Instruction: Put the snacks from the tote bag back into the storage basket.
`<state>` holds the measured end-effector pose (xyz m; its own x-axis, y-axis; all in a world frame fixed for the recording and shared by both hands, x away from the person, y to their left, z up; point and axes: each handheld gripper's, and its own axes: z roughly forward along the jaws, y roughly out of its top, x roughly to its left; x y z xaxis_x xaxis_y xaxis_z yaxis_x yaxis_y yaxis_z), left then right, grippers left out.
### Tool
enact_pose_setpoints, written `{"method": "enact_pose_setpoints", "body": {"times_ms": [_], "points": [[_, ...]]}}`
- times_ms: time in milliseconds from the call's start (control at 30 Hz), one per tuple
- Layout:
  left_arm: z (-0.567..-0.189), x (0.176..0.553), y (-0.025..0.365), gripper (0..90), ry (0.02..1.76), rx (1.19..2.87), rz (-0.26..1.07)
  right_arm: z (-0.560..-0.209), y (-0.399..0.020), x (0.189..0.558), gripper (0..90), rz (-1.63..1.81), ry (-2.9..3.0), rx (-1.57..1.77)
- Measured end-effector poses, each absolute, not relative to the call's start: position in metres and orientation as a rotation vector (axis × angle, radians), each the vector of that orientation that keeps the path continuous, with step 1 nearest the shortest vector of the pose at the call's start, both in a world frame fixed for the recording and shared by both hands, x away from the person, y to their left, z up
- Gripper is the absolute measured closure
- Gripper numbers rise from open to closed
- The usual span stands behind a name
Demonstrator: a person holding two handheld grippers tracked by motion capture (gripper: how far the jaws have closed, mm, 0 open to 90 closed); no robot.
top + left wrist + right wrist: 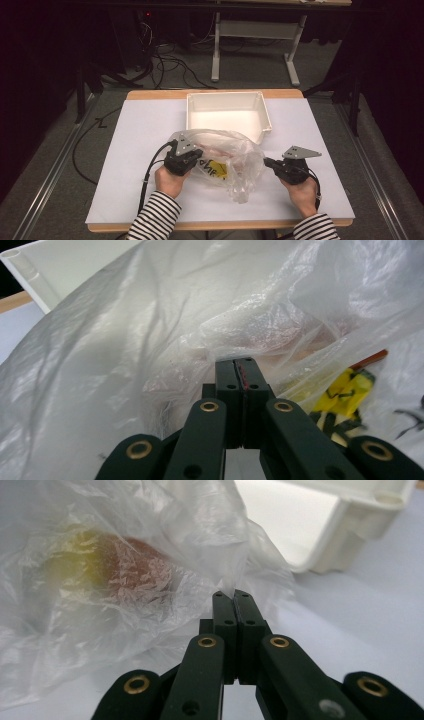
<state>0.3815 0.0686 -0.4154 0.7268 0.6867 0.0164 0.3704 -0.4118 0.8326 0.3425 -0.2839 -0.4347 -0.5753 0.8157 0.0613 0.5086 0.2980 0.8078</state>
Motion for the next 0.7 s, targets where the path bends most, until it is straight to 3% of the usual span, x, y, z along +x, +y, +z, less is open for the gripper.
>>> {"method": "enact_pose_setpoints", "body": {"times_ms": [233,400,467,500,567,700], "points": [[-0.42,0.387,0.069,88.9,0.822,2.054,0.504,-0.452,-0.29,0.358,90.0,1.064,2.226,1.277],[-0.42,0.384,0.071,75.6,0.838,2.055,0.527,-0.466,-0.29,0.369,90.0,0.982,2.257,1.32],[-0.42,0.38,0.074,67.8,0.847,2.062,0.539,-0.469,-0.29,0.372,90.0,0.961,2.264,1.33],[-0.419,0.375,0.079,59.4,0.857,2.059,0.564,-0.471,-0.29,0.373,90.0,0.945,2.265,1.327],[-0.418,0.371,0.087,53.3,0.868,2.048,0.588,-0.471,-0.29,0.373,90.0,0.938,2.266,1.331],[-0.418,0.369,0.1,47.9,0.913,2.025,0.598,-0.47,-0.289,0.372,90.0,0.934,2.266,1.324]]}}
